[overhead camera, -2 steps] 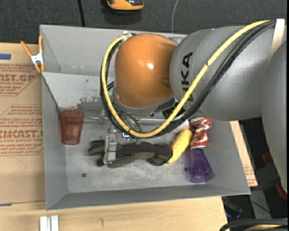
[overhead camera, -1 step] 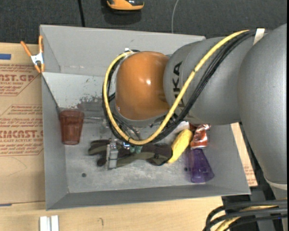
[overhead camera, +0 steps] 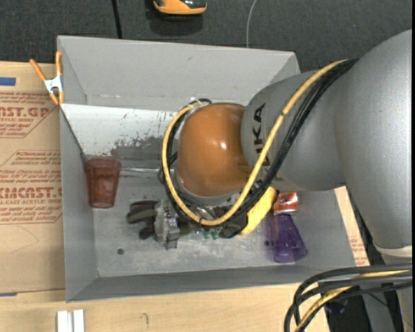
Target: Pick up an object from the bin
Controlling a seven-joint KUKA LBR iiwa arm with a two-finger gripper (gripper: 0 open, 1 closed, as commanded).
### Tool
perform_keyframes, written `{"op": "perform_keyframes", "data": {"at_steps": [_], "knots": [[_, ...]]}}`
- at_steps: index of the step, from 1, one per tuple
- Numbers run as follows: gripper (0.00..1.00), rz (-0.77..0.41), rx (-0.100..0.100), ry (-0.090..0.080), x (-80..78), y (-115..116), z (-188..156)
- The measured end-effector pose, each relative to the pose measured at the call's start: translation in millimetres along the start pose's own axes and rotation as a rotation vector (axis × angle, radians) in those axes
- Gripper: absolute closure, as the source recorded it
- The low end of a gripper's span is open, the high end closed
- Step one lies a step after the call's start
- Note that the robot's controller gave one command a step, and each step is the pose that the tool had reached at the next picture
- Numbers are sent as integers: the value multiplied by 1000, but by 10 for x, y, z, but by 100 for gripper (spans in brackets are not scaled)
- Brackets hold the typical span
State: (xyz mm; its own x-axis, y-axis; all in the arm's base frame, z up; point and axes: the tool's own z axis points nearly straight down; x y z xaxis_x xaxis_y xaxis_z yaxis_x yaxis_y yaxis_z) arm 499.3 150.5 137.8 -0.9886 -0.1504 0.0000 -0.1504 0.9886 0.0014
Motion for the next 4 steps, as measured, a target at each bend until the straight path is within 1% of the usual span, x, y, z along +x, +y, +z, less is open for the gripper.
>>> {"op": "perform_keyframes", "data": {"at_steps": [1, 2, 3, 4], "knots": [[100, 0, 0, 0, 0, 0, 0], [100, 21, 0, 1, 31, -43, -248], [100, 42, 0, -2, -63, -270, -362], [0, 53, 0, -2, -13, -66, -578]]}}
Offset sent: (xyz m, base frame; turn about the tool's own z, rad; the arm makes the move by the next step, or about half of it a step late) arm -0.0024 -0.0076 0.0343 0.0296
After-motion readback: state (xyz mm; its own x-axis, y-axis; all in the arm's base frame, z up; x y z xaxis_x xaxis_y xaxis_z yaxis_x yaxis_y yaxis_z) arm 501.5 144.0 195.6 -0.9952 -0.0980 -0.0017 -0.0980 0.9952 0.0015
